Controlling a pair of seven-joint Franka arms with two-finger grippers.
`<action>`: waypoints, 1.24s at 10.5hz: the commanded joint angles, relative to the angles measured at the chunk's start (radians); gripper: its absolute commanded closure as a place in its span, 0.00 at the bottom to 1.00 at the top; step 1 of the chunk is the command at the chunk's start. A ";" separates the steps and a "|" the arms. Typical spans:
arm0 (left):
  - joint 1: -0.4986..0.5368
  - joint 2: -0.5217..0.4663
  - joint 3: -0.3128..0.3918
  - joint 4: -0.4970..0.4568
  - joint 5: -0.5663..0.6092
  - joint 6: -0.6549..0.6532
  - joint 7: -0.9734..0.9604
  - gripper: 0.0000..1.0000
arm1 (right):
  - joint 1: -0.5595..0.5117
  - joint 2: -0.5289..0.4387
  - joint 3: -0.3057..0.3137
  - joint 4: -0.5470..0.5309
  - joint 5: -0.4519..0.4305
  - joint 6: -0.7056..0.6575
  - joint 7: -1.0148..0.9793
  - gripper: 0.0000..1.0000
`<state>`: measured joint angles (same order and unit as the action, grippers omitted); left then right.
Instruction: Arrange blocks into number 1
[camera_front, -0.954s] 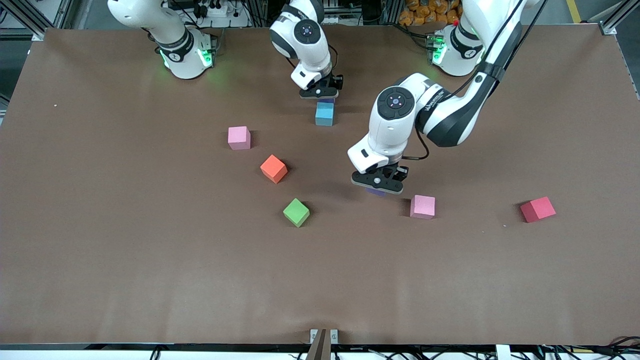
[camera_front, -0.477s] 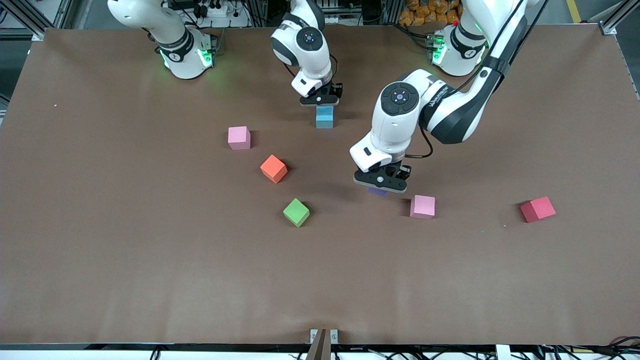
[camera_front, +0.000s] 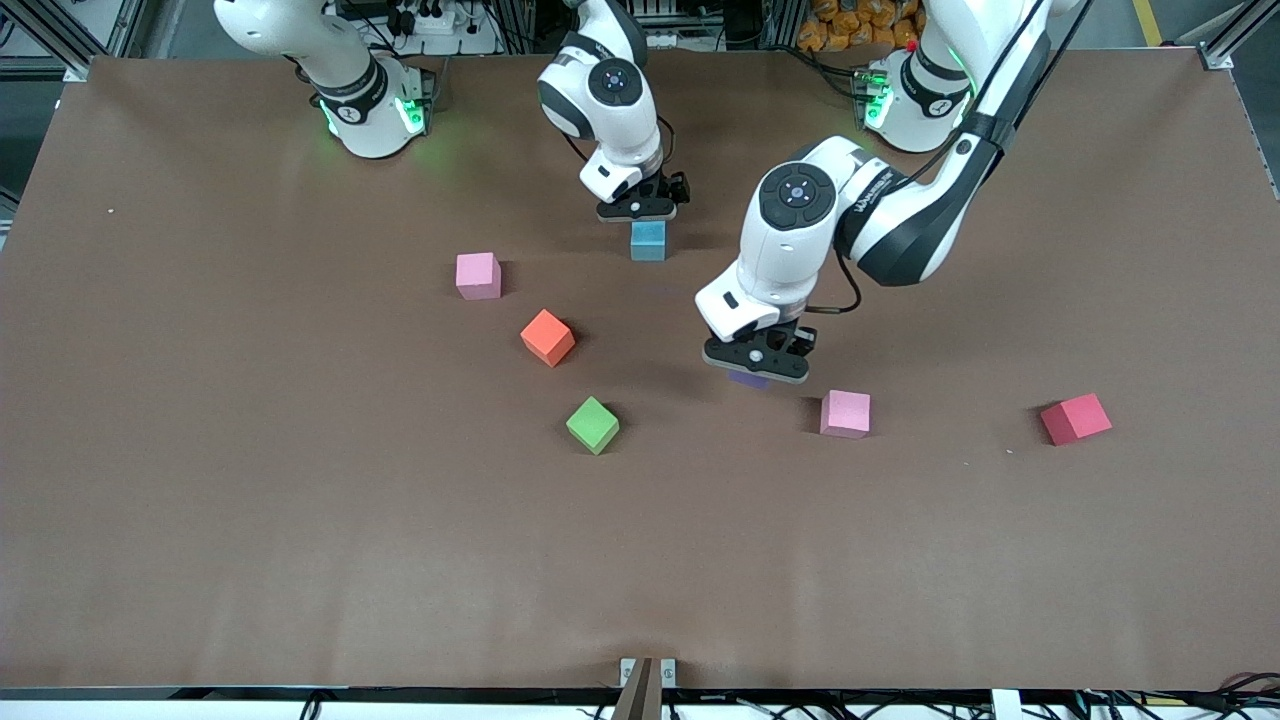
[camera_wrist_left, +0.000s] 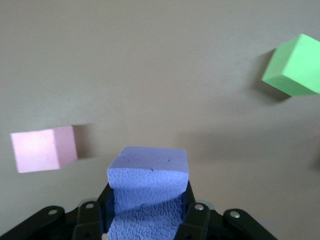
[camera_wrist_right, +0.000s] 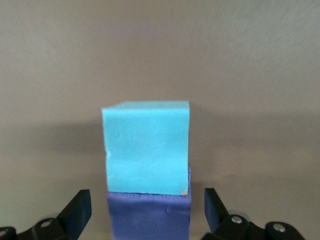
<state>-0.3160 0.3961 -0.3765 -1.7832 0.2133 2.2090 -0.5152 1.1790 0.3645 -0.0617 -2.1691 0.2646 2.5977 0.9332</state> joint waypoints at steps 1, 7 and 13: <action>-0.063 -0.009 -0.004 -0.002 -0.063 -0.017 -0.095 1.00 | -0.114 -0.163 0.025 -0.066 -0.158 -0.168 0.019 0.00; -0.210 0.062 -0.034 -0.030 -0.114 -0.017 -0.505 1.00 | -0.586 -0.219 0.154 -0.092 -0.249 -0.206 -0.031 0.00; -0.259 0.122 -0.038 -0.035 -0.112 -0.009 -0.571 1.00 | -0.733 -0.075 0.149 0.035 -0.118 -0.139 -0.010 0.00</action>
<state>-0.5729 0.5192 -0.4152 -1.8244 0.1209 2.1993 -1.0735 0.4623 0.2119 0.0684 -2.2185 0.0885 2.4593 0.8974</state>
